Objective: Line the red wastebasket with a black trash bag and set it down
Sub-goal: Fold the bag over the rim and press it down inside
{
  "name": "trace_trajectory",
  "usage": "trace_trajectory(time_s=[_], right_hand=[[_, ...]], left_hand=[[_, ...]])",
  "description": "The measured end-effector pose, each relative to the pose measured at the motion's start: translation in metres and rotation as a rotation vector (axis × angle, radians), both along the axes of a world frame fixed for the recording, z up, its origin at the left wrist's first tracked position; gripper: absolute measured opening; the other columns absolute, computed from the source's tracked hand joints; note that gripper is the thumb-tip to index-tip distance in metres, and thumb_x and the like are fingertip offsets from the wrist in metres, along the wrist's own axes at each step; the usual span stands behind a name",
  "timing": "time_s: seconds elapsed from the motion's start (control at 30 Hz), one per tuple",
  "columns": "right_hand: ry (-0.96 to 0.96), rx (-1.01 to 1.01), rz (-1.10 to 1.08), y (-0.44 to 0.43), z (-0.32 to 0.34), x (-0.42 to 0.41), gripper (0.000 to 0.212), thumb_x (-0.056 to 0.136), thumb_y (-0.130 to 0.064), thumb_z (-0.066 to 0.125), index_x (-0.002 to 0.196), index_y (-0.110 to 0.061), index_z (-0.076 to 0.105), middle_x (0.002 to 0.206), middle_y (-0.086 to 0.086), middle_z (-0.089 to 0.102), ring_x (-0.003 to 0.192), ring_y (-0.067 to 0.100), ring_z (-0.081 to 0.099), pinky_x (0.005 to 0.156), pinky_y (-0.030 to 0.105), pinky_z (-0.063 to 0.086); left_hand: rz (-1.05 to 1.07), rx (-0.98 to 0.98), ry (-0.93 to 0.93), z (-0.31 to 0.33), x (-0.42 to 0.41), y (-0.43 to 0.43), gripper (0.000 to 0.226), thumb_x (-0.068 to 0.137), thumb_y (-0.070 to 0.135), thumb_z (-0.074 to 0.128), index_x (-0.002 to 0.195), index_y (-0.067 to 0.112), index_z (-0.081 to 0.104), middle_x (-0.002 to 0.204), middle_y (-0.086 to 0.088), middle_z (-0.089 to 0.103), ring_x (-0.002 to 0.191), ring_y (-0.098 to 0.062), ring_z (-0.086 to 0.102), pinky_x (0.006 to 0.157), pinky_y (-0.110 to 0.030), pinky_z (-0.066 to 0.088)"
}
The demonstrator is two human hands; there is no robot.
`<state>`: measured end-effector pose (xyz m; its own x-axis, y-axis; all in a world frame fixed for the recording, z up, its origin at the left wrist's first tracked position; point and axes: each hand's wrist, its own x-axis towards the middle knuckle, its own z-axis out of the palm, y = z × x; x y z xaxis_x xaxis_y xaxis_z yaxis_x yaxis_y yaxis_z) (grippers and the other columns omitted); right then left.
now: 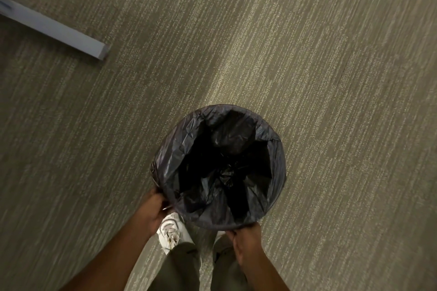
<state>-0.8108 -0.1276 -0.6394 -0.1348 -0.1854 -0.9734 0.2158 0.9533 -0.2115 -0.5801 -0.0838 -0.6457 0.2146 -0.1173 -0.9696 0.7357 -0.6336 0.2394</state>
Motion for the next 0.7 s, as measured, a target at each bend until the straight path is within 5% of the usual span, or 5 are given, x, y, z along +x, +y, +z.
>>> trace_trajectory(time_s=[0.1,0.27,0.47,0.57,0.7], right_hand=[[-0.046,0.025,0.026,-0.007,-0.001,0.002,0.033,0.090,0.006,0.050,0.118,-0.010,0.056,0.114,0.022,0.064,0.101,0.040,0.063,0.089,0.053,0.053],[0.068,0.014,0.064,-0.029,0.004,-0.027,0.050,0.076,0.024,0.035,0.114,0.001,0.056,0.101,0.024,0.065,0.083,0.038,0.062,0.071,0.049,0.055],[0.204,-0.327,-0.029,-0.102,0.016,-0.053,0.018,0.095,-0.020,0.046,0.090,-0.016,0.063,0.087,0.006,0.065,0.074,0.023,0.059,0.065,0.035,0.047],[0.163,-0.422,0.131,-0.128,0.022,-0.056,0.019,0.094,-0.029,0.054,0.097,-0.014,0.065,0.091,0.007,0.065,0.076,0.021,0.058,0.061,0.034,0.043],[0.061,-0.391,0.231,-0.144,0.022,-0.059,0.015,0.094,-0.017,0.054,0.097,-0.007,0.065,0.098,0.014,0.066,0.085,0.027,0.061,0.072,0.042,0.045]], left_hand=[[0.056,0.053,-0.024,-0.009,0.005,-0.018,0.028,0.092,0.011,0.045,0.116,0.007,0.059,0.108,-0.016,0.066,0.096,-0.033,0.062,0.087,-0.049,0.054],[0.163,0.085,-0.214,0.007,0.027,-0.043,0.023,0.086,0.007,0.040,0.085,0.020,0.059,0.072,-0.004,0.055,0.063,-0.016,0.050,0.050,-0.026,0.046],[-0.247,-0.183,-0.588,0.035,0.058,-0.080,0.034,0.076,0.061,0.059,0.085,0.029,0.065,0.081,0.007,0.064,0.074,-0.008,0.060,0.060,-0.026,0.046],[-0.532,-0.207,-0.673,0.034,0.061,-0.098,0.014,0.075,0.038,0.074,0.082,0.027,0.068,0.080,0.004,0.070,0.070,-0.005,0.065,0.061,-0.024,0.049],[-0.478,-0.195,-0.656,0.026,0.063,-0.108,0.017,0.084,0.019,0.066,0.069,0.025,0.067,0.068,0.008,0.069,0.055,0.005,0.061,0.052,-0.017,0.044]])
